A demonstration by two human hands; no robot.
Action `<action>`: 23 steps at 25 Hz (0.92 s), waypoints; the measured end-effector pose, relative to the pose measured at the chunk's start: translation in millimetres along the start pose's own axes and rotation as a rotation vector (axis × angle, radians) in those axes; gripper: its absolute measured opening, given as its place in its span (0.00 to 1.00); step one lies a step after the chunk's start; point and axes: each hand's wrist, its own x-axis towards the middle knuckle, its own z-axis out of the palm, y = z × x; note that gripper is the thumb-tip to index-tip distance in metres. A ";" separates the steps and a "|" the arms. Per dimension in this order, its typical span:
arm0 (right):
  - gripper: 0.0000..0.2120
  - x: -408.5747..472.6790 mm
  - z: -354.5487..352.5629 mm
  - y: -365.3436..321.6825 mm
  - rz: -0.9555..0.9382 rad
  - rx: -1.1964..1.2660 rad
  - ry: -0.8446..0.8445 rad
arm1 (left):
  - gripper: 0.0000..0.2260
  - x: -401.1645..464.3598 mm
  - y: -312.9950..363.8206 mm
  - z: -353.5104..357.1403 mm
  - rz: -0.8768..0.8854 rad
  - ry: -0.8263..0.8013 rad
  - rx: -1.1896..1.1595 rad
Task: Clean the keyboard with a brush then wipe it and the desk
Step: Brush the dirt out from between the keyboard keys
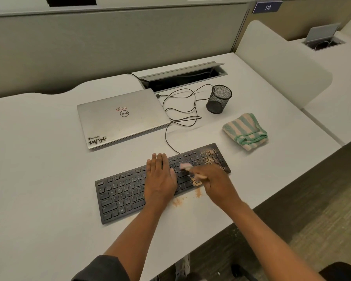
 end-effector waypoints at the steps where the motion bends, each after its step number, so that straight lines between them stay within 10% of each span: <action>1: 0.16 -8.8 6.7 11.5 -0.015 -0.074 -0.001 | 0.28 0.3 -0.1 -0.3 -0.003 -0.005 0.001; 23: 0.18 -0.6 -5.3 33.2 0.049 -0.163 0.130 | 0.29 -1.7 4.0 1.4 -0.036 0.038 0.029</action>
